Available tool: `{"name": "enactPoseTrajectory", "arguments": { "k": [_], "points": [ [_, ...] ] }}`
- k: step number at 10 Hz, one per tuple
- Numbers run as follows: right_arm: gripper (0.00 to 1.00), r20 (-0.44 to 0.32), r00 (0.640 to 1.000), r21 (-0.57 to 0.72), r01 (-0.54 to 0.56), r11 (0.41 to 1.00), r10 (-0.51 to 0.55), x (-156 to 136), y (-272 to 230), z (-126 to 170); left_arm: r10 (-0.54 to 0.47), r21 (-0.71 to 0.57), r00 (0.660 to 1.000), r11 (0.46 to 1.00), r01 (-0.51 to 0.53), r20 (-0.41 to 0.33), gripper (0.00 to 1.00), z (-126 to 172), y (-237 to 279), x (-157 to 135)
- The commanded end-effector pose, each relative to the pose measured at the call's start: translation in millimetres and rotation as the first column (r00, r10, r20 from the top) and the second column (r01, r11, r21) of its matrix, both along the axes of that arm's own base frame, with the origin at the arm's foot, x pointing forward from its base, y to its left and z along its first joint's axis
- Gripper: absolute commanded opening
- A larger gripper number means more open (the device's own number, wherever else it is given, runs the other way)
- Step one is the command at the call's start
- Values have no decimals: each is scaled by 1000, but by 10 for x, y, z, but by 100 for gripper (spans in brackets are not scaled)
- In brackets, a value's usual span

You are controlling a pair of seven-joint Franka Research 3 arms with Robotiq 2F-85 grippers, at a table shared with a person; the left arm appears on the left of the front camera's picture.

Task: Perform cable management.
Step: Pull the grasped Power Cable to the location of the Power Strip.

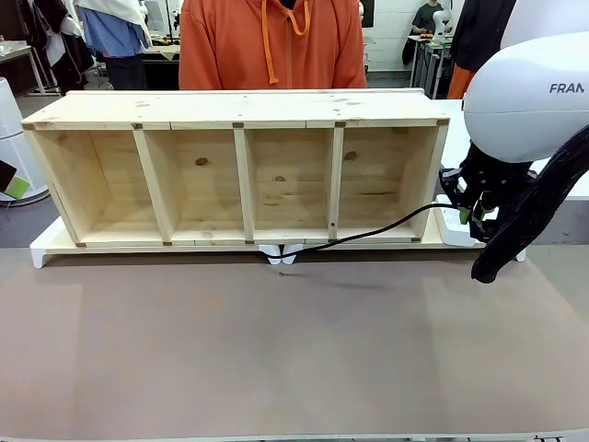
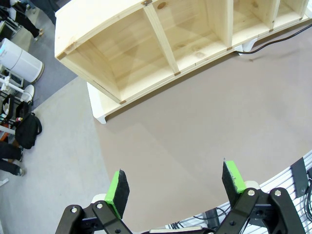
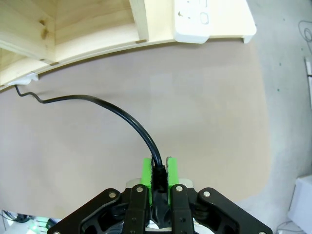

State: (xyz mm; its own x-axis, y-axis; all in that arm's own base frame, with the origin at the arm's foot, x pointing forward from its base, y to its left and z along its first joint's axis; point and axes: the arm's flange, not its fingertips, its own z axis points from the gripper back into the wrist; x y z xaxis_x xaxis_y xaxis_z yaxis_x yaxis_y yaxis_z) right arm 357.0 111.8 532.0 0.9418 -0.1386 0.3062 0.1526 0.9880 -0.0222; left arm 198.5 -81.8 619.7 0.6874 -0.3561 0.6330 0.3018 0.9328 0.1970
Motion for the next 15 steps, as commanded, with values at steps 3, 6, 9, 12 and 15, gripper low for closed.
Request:
{"name": "enactPoseTrajectory", "arguments": {
  "k": [3, 6, 9, 12, 15],
  "points": [
    [15, 13, 996, 33, 92, 995, -92, -83, -568, 123, -10, -8, 1000, 1000, 10, 6, 100, 7, -10, 14],
    [15, 20, 997, 16, 69, 997, -70, 29, -761, 252, -10, -8, 1000, 1000, 10, 6, 100, 7, -10, 14],
    [15, 80, 995, -26, 54, 998, -51, 434, -917, 510, -10, -8, 1000, 1000, 10, 6, 100, 7, -10, 14],
    [15, 128, 990, -45, 65, 997, -59, 810, -1053, 710, -10, -8, 1000, 1000, 10, 6, 100, 7, -10, 14],
    [15, 149, 987, -49, 66, 997, -58, 1111, -1100, 793, -10, -8, 1000, 1000, 10, 6, 100, 7, -10, 14]
  ]
}}
